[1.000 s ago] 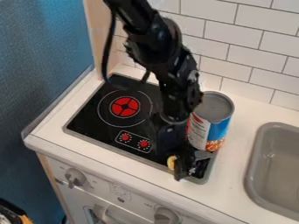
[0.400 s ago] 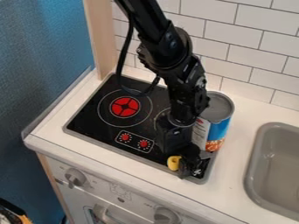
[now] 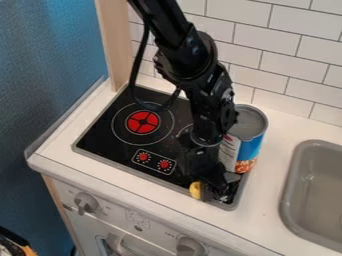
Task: Move the yellow knife to the upper right side of the left burner
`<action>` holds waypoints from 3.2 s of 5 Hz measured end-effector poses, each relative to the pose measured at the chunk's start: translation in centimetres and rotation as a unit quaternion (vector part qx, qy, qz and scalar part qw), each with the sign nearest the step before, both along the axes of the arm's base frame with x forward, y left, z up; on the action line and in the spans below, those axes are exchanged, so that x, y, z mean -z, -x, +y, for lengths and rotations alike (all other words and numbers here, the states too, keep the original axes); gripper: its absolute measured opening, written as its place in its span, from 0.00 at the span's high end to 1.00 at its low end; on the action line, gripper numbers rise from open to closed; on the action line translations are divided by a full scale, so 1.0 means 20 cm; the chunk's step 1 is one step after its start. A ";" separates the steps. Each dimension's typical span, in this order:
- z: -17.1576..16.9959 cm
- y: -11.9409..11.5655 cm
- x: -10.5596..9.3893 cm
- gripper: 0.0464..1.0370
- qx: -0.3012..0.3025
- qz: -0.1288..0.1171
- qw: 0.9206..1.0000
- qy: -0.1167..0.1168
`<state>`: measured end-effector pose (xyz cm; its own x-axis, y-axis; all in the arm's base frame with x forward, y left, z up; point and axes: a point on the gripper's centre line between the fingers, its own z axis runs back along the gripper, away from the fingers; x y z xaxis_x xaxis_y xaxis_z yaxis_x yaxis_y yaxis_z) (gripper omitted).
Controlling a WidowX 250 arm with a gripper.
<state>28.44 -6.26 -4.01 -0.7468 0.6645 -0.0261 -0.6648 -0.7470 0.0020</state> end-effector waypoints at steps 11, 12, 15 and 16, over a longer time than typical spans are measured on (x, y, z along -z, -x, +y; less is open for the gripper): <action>0.76 -0.57 -0.12 0.65 0.515 0.020 0.855 -0.057; 0.76 -0.62 -0.04 0.65 0.510 0.026 0.858 -0.054; 0.75 -0.64 0.01 0.29 0.469 -0.001 0.881 -0.058; 0.74 -0.63 0.00 0.05 0.462 -0.003 0.885 -0.056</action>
